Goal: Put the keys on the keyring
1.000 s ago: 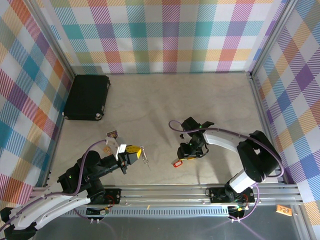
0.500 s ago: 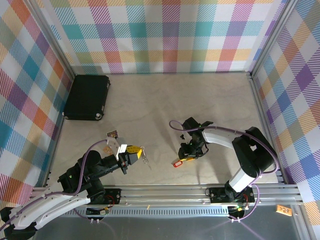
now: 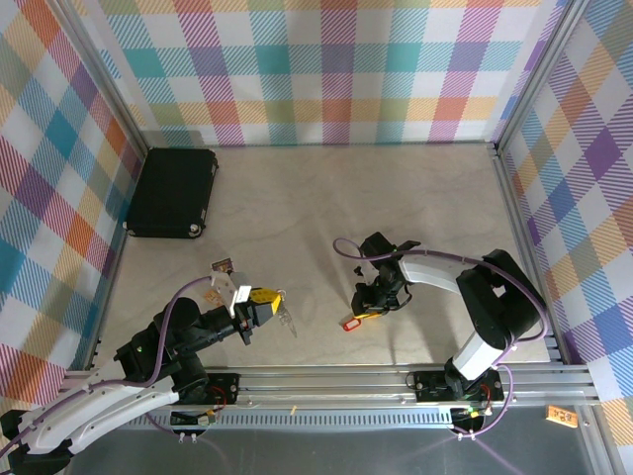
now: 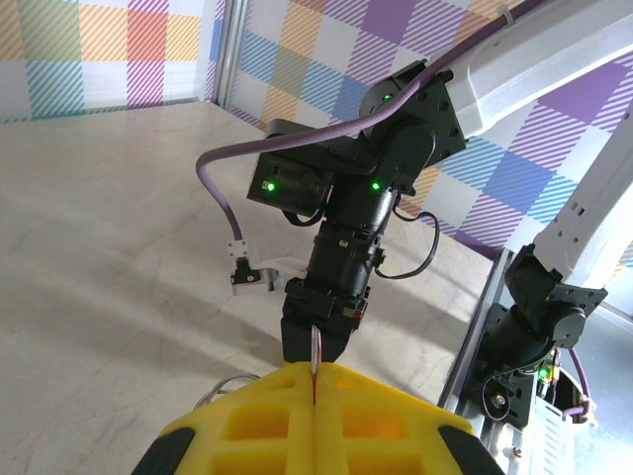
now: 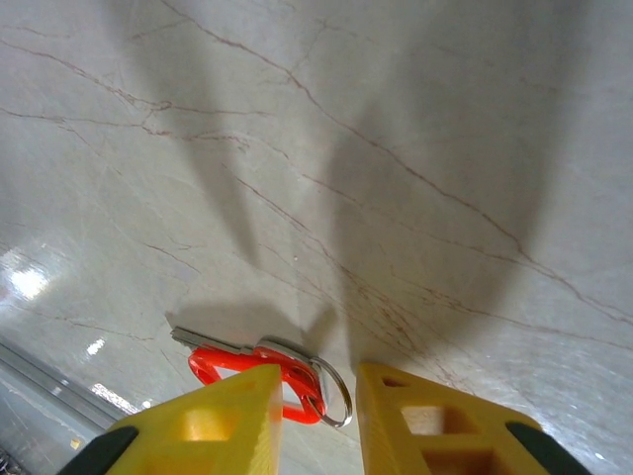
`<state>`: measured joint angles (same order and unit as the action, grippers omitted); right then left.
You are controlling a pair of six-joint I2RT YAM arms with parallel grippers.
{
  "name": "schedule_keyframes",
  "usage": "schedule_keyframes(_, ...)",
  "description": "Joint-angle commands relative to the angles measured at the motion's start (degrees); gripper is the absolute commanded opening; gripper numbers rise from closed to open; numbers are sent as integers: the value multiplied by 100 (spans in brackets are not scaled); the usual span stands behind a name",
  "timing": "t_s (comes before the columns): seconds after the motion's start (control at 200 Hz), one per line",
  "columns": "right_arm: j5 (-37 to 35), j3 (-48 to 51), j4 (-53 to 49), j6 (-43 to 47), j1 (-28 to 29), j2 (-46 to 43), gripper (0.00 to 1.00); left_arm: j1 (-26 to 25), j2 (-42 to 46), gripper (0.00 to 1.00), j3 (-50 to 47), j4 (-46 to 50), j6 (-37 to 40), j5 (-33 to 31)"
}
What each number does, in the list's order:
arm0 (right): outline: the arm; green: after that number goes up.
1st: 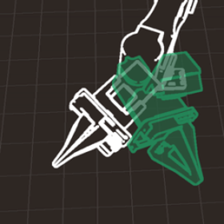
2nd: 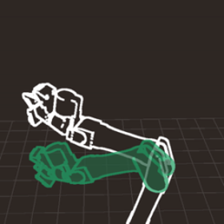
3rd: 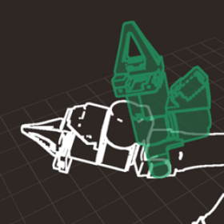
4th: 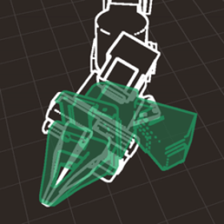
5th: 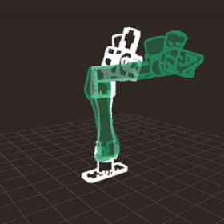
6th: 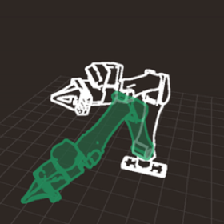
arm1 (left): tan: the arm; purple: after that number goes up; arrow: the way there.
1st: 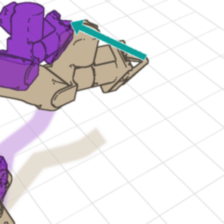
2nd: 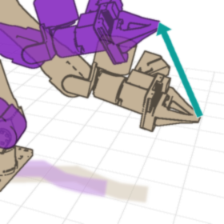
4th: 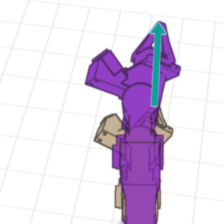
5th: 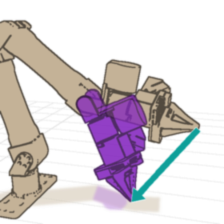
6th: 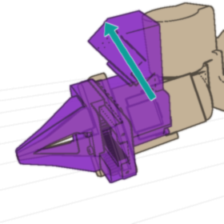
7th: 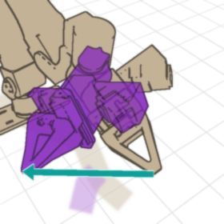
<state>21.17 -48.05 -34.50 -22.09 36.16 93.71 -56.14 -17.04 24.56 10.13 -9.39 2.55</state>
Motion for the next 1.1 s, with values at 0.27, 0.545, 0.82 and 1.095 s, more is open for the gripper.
schedule_keyframes(0.27,176,162,199,104,31,50,19,-29,-10,0,-29,-335,72,115)
schedule_keyframes(0.545,137,159,161,108,37,-112,15,-29,-10,0,-21,-324,70,94)
schedule_keyframes(0.82,124,176,198,141,35,-228,9,-29,-21,0,-3,-310,69,97)
schedule_keyframes(1.095,42,219,198,235,49,-466,5,-29,-28,0,54,-301,51,84)
